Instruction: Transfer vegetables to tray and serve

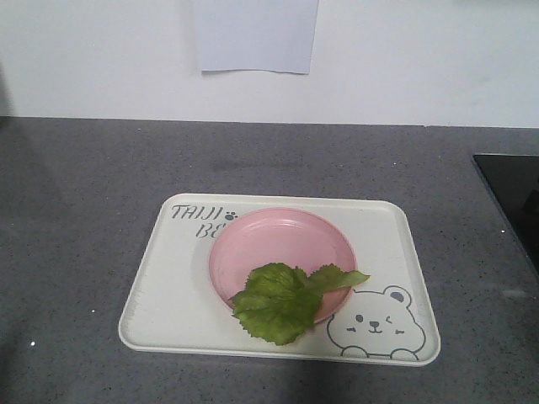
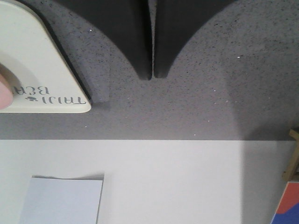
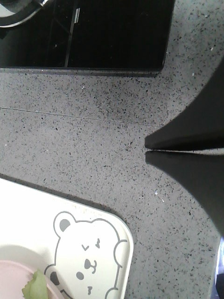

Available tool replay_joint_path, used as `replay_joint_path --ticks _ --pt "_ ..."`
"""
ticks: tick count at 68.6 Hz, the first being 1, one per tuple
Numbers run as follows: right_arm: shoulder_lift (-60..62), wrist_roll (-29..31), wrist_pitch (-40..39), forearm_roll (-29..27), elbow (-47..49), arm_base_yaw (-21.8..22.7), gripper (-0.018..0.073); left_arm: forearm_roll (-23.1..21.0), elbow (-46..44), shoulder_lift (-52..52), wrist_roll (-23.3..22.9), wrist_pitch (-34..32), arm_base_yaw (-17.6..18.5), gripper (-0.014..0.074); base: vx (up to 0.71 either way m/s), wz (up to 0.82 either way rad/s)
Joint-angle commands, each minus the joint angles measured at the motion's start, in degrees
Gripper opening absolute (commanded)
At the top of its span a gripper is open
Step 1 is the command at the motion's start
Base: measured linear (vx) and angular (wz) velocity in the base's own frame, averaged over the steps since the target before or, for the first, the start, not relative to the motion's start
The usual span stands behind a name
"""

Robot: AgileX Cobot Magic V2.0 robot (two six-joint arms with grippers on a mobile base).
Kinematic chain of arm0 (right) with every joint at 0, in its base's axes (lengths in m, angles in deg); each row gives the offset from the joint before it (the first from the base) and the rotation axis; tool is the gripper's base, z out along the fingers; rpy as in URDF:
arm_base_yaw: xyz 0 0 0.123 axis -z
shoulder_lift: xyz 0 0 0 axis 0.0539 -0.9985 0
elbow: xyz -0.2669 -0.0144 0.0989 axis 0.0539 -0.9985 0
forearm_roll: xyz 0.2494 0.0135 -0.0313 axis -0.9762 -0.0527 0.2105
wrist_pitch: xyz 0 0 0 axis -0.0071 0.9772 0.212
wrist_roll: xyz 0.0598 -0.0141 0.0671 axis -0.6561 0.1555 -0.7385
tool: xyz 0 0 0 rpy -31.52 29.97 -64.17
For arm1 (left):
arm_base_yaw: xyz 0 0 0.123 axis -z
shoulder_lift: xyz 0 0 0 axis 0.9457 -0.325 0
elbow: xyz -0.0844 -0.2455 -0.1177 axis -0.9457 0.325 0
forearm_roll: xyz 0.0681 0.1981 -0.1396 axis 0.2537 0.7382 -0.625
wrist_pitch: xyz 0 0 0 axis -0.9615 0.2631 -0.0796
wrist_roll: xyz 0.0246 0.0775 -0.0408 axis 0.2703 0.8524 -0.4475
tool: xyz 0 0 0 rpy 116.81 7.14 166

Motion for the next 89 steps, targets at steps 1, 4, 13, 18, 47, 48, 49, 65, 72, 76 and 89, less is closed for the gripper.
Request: replay_joint_path --ticks 1,4,13,18,47,48,49,65,72,76,89 --pt "-0.1 0.4 -2.9 0.1 1.4 0.0 -0.0010 0.1 1.7 0.9 0.0 -4.9 1.0 -0.0006 0.00 0.00" --pt "-0.1 0.4 -2.9 0.1 1.4 0.0 -0.0010 0.5 1.7 0.9 0.0 -4.9 1.1 -0.0006 0.00 0.00" --pt "-0.1 0.4 -2.9 0.1 1.4 0.0 -0.0010 1.0 1.7 0.9 0.0 -5.3 0.1 -0.0006 0.00 0.00" --pt "-0.1 0.5 -2.9 0.1 1.4 0.0 -0.0010 0.9 1.7 0.9 0.0 -5.3 -0.7 -0.0006 0.00 0.00" --pt "-0.1 0.5 -2.9 0.1 1.4 0.0 -0.0010 0.7 1.7 0.9 0.0 -5.3 -2.3 -0.0006 0.00 0.00" --pt "-0.1 0.5 -2.9 0.1 1.4 0.0 -0.0010 0.7 1.7 0.9 0.0 -5.3 -2.3 -0.0006 0.00 0.00" --pt "-0.1 0.5 -2.9 0.1 1.4 0.0 -0.0010 0.7 1.7 0.9 0.0 -5.3 -2.3 -0.0006 0.00 0.00" --pt "-0.1 0.5 -2.9 0.1 1.4 0.0 -0.0010 0.9 1.6 0.9 0.0 -5.3 -2.3 -0.0006 0.00 0.00" --pt "-0.1 0.5 -2.9 0.1 1.4 0.0 -0.0010 0.9 1.6 0.9 0.0 -5.3 -2.3 -0.0006 0.00 0.00" --pt "-0.1 0.5 -2.9 0.1 1.4 0.0 -0.0010 0.9 1.6 0.9 0.0 -5.3 -2.3 -0.0006 0.00 0.00" --pt "-0.1 0.5 -2.9 0.1 1.4 0.0 -0.0010 0.9 1.6 0.9 0.0 -5.3 -2.3 -0.0006 0.00 0.00"
